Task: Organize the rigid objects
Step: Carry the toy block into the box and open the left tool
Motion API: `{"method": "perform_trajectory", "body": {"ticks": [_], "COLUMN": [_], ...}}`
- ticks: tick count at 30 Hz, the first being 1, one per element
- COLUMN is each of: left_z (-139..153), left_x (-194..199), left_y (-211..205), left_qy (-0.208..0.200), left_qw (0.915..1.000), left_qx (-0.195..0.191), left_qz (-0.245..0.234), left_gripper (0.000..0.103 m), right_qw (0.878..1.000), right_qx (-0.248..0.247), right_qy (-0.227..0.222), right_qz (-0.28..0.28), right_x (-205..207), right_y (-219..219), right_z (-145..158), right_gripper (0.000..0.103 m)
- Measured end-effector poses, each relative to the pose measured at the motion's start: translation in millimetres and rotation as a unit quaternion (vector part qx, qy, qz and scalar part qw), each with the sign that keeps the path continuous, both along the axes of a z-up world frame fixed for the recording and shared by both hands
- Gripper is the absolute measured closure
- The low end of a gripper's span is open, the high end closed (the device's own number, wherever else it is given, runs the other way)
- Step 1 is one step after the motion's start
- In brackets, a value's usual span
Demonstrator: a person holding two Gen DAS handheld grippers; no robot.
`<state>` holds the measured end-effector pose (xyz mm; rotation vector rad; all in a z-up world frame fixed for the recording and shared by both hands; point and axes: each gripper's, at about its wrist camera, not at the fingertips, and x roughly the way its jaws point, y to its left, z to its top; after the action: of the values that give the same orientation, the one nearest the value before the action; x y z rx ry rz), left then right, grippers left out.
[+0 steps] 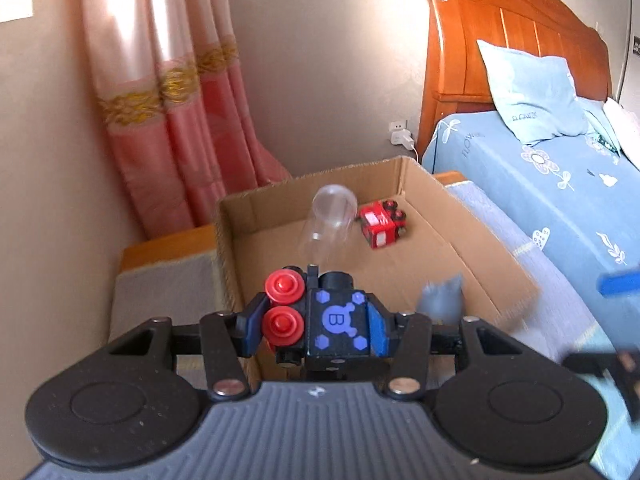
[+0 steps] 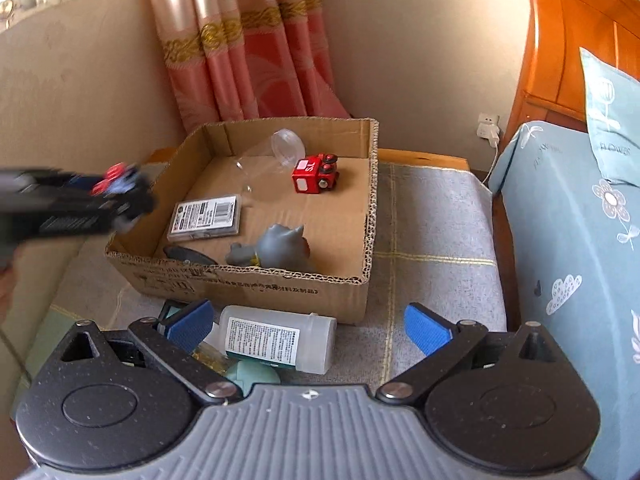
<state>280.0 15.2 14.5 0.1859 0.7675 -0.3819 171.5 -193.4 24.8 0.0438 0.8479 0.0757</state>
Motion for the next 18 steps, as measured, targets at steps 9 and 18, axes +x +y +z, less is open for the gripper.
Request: {"method": "perform_trajectory", "body": {"ticks": [9, 18], "left_z": [-21.5, -3.6], "left_x": [69.0, 28.1], "left_y": [-20.7, -7.7], "left_qy": [-0.005, -0.037], "left_qw": [0.9984, 0.9977], "left_qx": [0.038, 0.035], "left_qz": [0.041, 0.044], "left_gripper": [0.039, 0.001], "right_qw": [1.000, 1.000], "right_qx": [-0.010, -0.011], "right_qy": [0.000, 0.002], "right_qz": [-0.019, -0.016], "right_x": [-4.1, -5.2], "right_y": [-11.2, -15.3], "right_z": [-5.1, -13.4], "right_gripper": [0.000, 0.000]}}
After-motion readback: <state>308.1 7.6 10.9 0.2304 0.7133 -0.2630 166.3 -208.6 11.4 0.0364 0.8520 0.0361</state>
